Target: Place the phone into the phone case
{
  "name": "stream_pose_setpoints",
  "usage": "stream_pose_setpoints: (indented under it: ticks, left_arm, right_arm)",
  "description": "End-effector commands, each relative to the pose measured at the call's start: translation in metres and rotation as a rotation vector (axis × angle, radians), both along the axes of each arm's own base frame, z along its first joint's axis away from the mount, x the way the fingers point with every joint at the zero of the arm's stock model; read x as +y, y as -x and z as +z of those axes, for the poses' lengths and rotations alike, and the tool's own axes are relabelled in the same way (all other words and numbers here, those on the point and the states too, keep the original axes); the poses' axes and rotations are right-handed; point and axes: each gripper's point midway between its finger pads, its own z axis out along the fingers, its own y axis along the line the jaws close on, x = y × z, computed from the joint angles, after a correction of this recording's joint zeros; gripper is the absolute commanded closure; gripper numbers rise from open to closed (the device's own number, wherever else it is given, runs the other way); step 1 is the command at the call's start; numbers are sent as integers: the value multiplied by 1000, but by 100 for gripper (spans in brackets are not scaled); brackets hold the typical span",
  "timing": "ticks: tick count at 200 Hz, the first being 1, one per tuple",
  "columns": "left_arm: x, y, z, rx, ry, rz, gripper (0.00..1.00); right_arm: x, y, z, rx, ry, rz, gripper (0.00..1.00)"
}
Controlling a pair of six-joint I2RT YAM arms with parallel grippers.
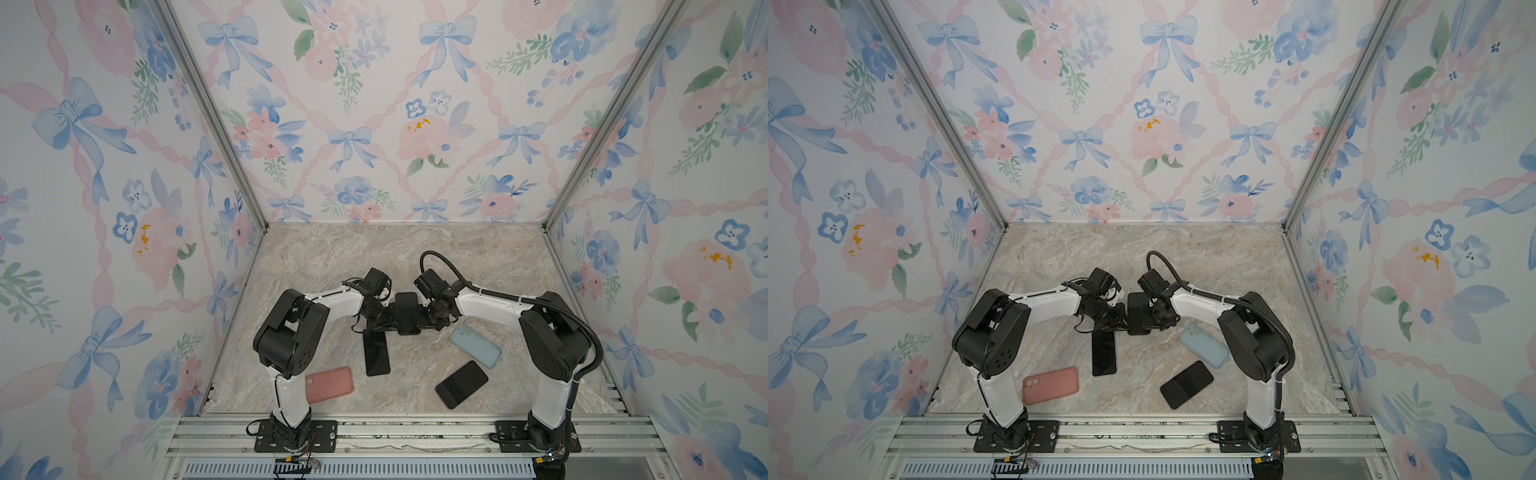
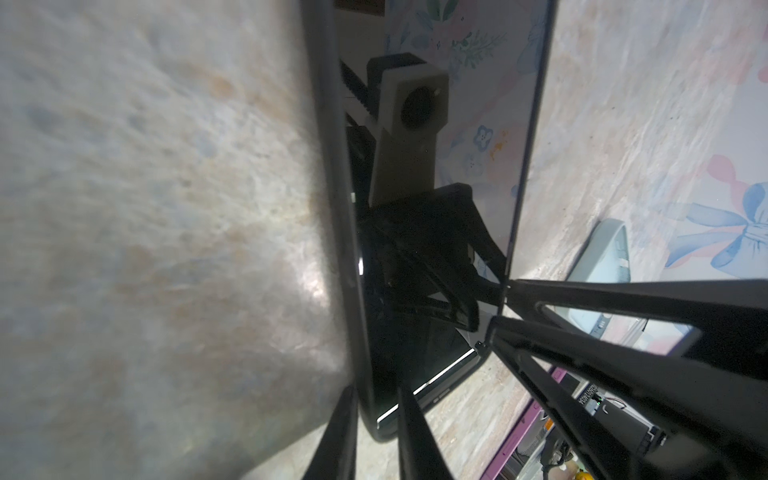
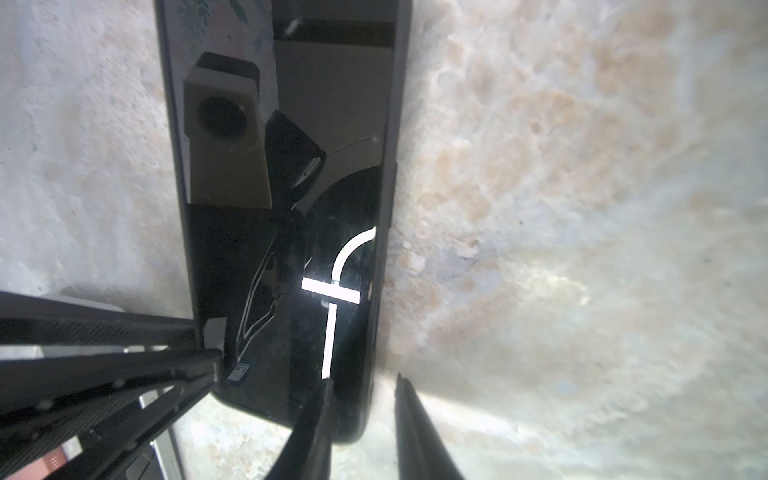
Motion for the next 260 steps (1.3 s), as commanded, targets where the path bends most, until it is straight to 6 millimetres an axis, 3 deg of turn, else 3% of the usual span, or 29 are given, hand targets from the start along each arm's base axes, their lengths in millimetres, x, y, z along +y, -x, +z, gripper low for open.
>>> stream_pose_setpoints:
  ticks: [1, 37, 77, 127, 194, 260]
  left_arm:
    - [6, -28, 24, -73, 7, 12, 74]
    - [8, -59, 29, -95, 21, 35, 65]
    - [3, -79, 21, -68, 30, 29, 63]
    - [3, -76, 6, -11, 39, 38, 62]
    - [-11, -63, -11, 38, 30, 9, 68]
    - [-25, -51, -12, 35, 16, -22, 78]
  right_arm:
    - [-2, -24, 33, -95, 2, 10, 66]
    - [-7, -56, 40, -121, -17, -31, 59]
    - [-4, -78, 32, -104, -25, -49, 55]
    - [8, -88, 15, -71, -29, -42, 53]
    - [20, -80, -1, -43, -16, -31, 54]
    - [30, -71, -11, -9, -47, -27, 69]
